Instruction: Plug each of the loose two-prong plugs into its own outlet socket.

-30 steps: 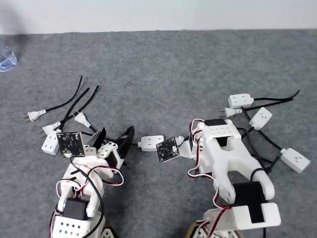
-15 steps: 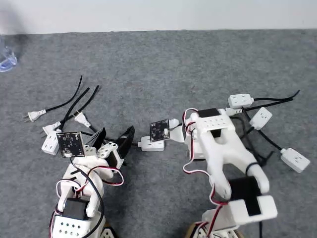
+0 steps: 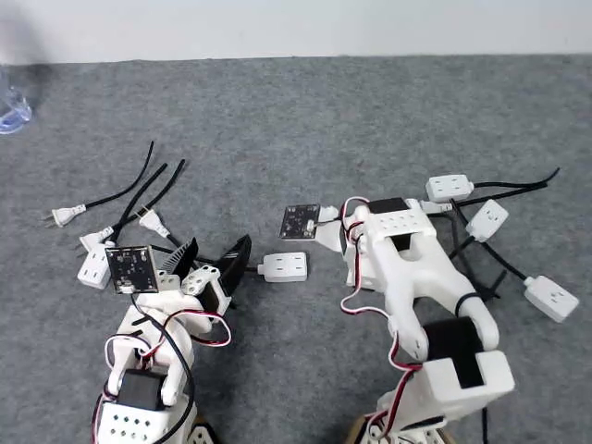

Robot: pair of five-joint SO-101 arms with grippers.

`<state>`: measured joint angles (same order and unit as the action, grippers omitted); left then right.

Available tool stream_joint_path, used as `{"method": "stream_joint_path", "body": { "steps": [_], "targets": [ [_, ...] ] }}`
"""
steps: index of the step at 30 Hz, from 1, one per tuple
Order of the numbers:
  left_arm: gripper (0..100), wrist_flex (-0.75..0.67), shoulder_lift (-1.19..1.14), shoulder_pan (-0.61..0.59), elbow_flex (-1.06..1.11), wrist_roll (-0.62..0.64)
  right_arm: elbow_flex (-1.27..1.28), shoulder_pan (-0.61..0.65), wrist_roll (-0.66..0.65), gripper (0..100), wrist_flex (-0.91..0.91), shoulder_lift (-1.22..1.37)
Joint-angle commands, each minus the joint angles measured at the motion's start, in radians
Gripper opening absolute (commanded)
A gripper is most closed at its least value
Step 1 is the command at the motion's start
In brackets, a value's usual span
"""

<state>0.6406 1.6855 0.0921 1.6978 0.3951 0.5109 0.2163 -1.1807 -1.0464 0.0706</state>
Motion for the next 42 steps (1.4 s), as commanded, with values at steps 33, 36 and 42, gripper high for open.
{"method": "stream_joint_path", "body": {
  "steps": [33, 36, 42],
  "targets": [
    [29, 0.005, 0.0, 0.0, -0.007, 0.003, -0.112, -0.07, -0.192, 19.8, -0.074, -0.042],
    [29, 0.005, 0.0, 0.0, -0.007, 0.003, -0.112, -0.071, -0.236, 19.8, -0.074, -0.022],
    [29, 0.005, 0.0, 0.0, -0.007, 0.003, -0.117, -0.054, -0.273, 19.8, -0.045, 0.056]
  ]
}}
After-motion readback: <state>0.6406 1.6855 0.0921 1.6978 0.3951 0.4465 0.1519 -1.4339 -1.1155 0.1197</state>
